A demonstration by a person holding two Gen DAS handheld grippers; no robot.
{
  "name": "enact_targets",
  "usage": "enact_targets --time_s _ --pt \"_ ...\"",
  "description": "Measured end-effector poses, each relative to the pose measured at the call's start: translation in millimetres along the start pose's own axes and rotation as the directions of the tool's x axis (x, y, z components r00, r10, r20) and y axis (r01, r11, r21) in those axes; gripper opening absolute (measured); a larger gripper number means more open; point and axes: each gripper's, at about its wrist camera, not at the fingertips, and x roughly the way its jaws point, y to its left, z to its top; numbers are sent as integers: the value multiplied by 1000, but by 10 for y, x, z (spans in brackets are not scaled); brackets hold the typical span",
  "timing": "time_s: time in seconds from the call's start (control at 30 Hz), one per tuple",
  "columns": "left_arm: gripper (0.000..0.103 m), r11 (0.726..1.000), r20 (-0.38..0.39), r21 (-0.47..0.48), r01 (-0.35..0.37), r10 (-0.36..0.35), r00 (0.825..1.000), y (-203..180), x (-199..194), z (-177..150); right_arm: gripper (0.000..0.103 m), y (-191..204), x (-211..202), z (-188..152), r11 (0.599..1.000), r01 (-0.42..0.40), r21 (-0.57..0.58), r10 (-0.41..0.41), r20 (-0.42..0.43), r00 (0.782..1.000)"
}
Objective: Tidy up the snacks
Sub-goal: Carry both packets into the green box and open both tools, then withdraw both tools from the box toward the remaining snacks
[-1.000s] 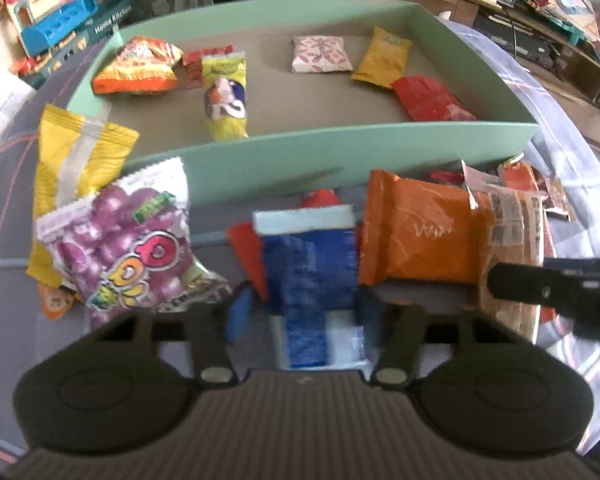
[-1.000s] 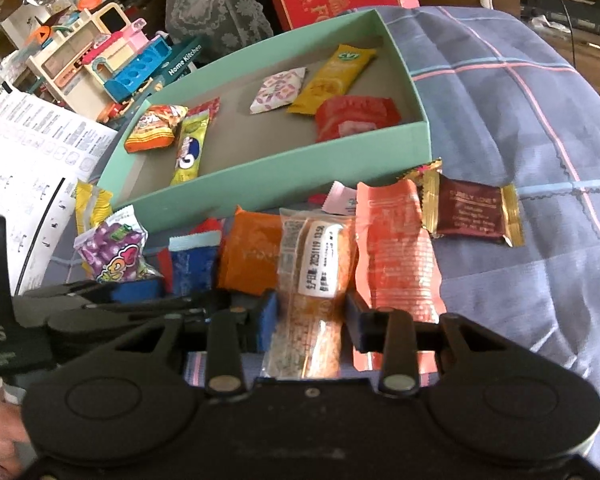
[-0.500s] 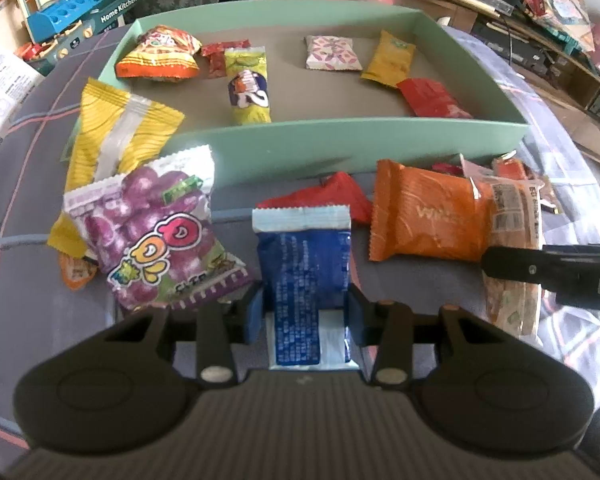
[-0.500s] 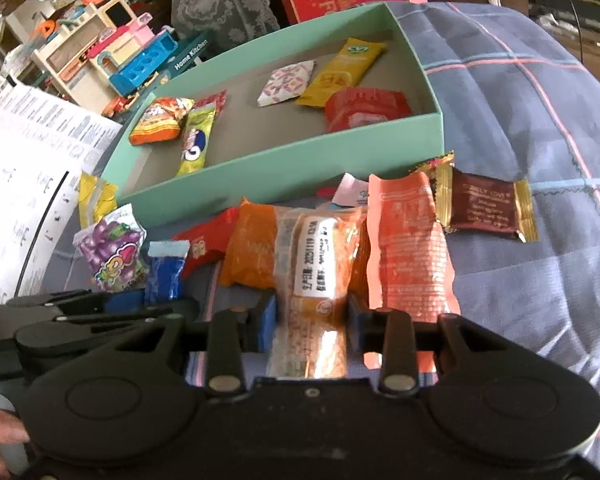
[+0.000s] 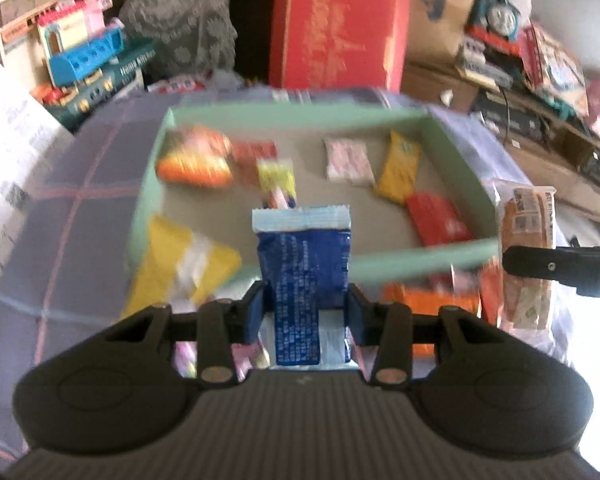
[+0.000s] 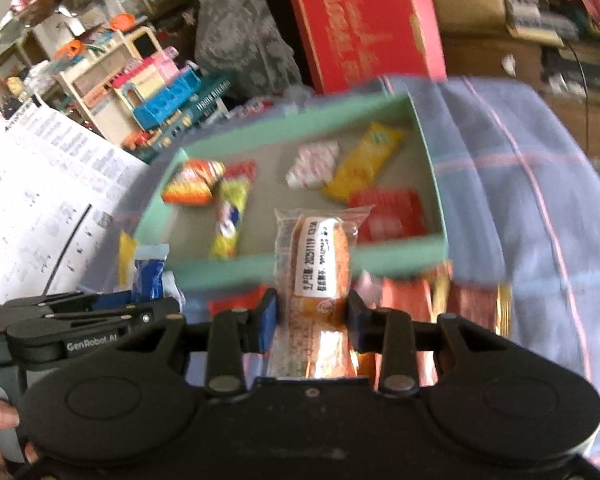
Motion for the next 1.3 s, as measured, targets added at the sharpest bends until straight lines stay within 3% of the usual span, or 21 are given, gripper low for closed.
enact_targets --time_s 0.27,0.43,0.87,0.93,0.97,1.0,1.03,1.07,1.1,1.13,1.17,1.3 --pt "41 998 60 -53 -43 46 997 272 155 663 34 178 302 619 999 -12 -33 13 32 999" --pt "41 996 23 -58 -75 76 997 425 485 869 34 236 669 773 1000 -10 -29 10 6 1000" --pt "41 992 -80 -41 -120 117 990 598 1079 772 34 252 1360 725 998 -54 -31 50 -127 991" --pt "43 992 -83 -36 -124 121 989 583 1096 756 34 248 1373 728 998 -56 -36 50 -137 989" --pt "50 991 -78 -32 -130 127 989 567 1076 749 34 259 1386 734 998 -55 -39 49 -143 989" --pt "68 991 -72 -28 -134 132 989 553 1054 742 37 264 1391 734 998 -57 -37 51 -151 987" --pt "77 990 -61 -25 -140 139 988 537 1025 738 44 256 1366 731 998 -53 -30 48 -154 987" --pt "93 989 -43 -21 -149 148 988 520 980 733 53 253 1348 737 999 -48 -18 45 -152 987" --pt "101 987 -26 -16 -157 156 987 501 933 738 76 251 1327 742 999 -44 -11 42 -140 989" --pt "103 987 -11 -13 -162 162 987 481 886 736 96 251 1281 747 999 -36 -8 35 -119 992" --pt "103 987 -1 -13 -160 160 987 467 840 733 103 253 1228 750 1000 -28 -8 27 -97 995" --pt "103 990 1 -28 -139 139 990 422 708 731 103 276 1063 747 1000 -18 -10 17 -62 998"
